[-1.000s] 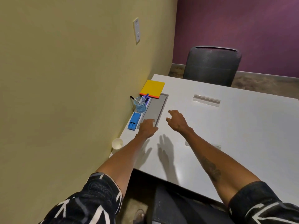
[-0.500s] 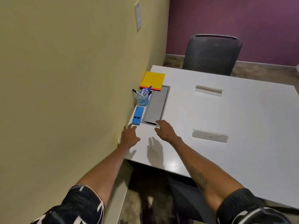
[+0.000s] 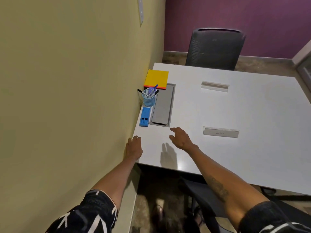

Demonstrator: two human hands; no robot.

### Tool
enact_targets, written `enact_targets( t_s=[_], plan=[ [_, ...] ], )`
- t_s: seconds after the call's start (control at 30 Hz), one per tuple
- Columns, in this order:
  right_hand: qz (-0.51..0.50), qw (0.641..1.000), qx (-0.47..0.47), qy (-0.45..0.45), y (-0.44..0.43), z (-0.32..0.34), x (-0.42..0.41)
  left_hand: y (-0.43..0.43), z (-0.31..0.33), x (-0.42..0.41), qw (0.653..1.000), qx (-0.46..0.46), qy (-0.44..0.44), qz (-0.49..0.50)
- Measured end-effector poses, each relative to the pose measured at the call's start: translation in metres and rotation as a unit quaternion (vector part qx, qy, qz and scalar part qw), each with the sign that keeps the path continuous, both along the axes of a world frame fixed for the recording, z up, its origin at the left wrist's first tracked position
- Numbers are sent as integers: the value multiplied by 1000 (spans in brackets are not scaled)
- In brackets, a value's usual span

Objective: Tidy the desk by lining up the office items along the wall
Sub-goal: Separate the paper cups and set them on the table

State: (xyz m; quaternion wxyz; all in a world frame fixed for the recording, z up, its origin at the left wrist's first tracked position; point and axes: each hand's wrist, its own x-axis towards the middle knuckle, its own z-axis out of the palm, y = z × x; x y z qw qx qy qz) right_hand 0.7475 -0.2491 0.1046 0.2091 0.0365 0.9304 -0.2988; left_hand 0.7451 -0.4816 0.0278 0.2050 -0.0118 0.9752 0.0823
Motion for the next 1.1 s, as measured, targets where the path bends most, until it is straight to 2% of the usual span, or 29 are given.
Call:
enact_targets(
  t_s=[0.13, 0.27, 0.33, 0.5, 0.6, 0.77, 0.9, 1.1],
  plan=[
    [-13, 1000, 0, -6, -2, -3, 2, -5, -3, 0, 1000, -7, 18, -5],
    [-20, 1000, 0, -16, -4, -4, 3, -3, 0, -6, 1000, -7, -7, 11],
    [-22, 1000, -4, -21, -5, -4, 4, 3, 3, -10, 998, 35, -29, 36],
    [-34, 999, -22, -21, -1, 1, 12, 29, 22, -21, 976, 204, -55, 57],
    [-46, 998, -40, -7, 7, 8, 15, 56, 40, -24, 960, 275, -51, 19],
    [-124, 990, -60, 36, 39, 28, 21, 110, 74, -23, 938, 343, -29, -51],
    [-179, 980, -65, 60, 79, 40, 33, 157, 94, -11, 923, 369, -1, -112],
    [-250, 962, -60, 93, 160, 62, 70, 238, 112, 30, 898, 414, 24, -147]
  ],
)
